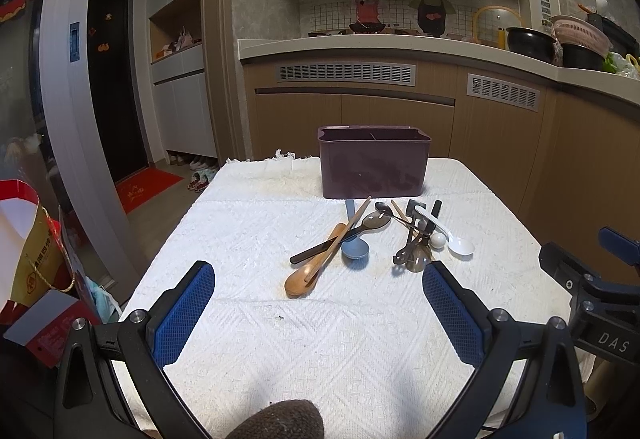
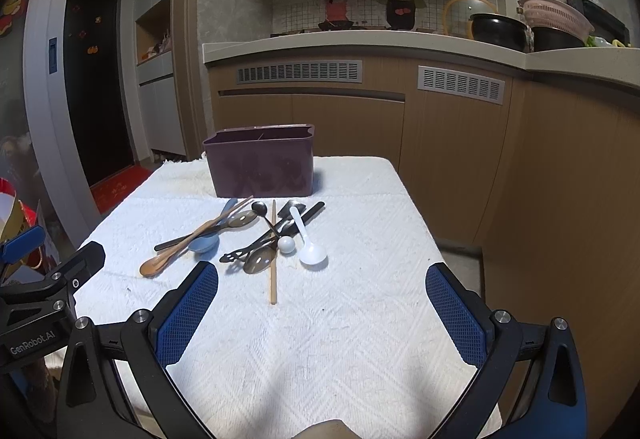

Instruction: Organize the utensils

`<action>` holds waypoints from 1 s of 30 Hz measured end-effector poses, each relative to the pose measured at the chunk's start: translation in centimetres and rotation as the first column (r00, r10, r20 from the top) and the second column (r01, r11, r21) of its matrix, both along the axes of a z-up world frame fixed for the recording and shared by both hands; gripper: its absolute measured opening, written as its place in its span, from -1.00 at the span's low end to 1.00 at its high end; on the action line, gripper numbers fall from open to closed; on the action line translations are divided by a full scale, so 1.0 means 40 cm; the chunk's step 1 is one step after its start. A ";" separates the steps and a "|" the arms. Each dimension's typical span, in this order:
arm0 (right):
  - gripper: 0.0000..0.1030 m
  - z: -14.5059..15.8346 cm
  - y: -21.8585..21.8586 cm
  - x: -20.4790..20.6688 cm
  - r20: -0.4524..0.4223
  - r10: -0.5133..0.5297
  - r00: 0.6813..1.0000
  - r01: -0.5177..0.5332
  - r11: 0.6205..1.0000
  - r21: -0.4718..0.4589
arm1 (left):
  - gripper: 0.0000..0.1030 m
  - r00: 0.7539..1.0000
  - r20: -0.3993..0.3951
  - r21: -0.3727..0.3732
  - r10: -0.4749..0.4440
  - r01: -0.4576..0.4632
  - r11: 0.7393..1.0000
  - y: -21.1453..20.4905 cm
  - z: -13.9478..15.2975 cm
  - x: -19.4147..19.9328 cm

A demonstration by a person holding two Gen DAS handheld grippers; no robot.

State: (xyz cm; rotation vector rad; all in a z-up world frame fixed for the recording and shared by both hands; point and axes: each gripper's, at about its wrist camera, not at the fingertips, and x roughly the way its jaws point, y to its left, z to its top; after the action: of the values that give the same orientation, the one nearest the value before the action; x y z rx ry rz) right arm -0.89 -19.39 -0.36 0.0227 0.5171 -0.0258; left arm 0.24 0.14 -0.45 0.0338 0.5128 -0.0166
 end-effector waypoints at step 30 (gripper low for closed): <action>1.00 -0.005 -0.001 0.002 -0.006 -0.001 1.000 0.001 1.000 0.005 | 1.00 1.000 0.003 0.000 0.001 -0.001 1.000 0.001 0.003 0.000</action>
State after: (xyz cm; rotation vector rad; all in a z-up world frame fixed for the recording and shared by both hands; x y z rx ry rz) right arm -0.80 -19.44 -0.55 0.0276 0.5233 -0.0256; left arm 0.23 0.20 -0.32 0.0335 0.5099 -0.0161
